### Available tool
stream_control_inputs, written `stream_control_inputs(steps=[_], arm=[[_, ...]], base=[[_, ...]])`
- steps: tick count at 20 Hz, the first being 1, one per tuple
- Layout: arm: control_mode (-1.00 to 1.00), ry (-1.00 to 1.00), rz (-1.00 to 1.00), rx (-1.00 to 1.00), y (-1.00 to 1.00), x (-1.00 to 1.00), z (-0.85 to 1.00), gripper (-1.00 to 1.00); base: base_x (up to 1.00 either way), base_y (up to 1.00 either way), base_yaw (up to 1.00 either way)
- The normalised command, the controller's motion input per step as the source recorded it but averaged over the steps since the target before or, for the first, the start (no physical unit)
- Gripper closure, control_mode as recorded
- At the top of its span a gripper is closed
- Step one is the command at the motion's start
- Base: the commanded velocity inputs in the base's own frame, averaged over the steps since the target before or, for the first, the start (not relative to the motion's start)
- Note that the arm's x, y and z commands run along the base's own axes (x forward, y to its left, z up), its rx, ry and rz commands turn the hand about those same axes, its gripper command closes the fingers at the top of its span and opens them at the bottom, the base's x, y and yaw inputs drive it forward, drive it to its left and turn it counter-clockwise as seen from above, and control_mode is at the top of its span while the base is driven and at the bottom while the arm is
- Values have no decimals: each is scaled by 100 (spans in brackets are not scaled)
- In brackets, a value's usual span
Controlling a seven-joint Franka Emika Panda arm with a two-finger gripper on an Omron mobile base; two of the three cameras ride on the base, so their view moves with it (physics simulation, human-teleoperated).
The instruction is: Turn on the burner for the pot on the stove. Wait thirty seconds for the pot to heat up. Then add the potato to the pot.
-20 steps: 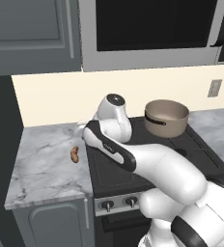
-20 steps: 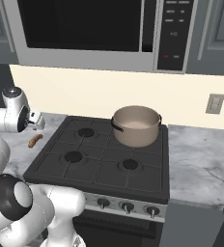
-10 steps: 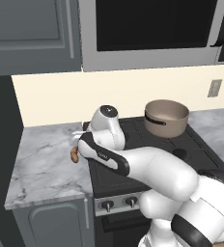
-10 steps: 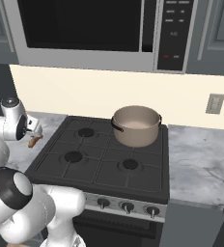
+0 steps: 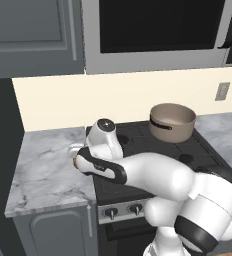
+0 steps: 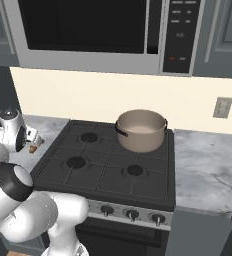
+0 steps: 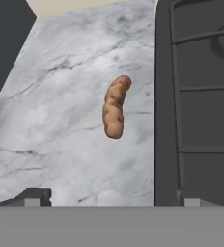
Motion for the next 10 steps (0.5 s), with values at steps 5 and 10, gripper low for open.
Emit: stream_control_inputs(steps=[5, 10], arm=[[-100, 0, 0, 0, 0, 21, -7, -100], [-100, 0, 0, 0, 0, 32, -11, -100]], base=[[0, 0, 0], [0, 0, 0]])
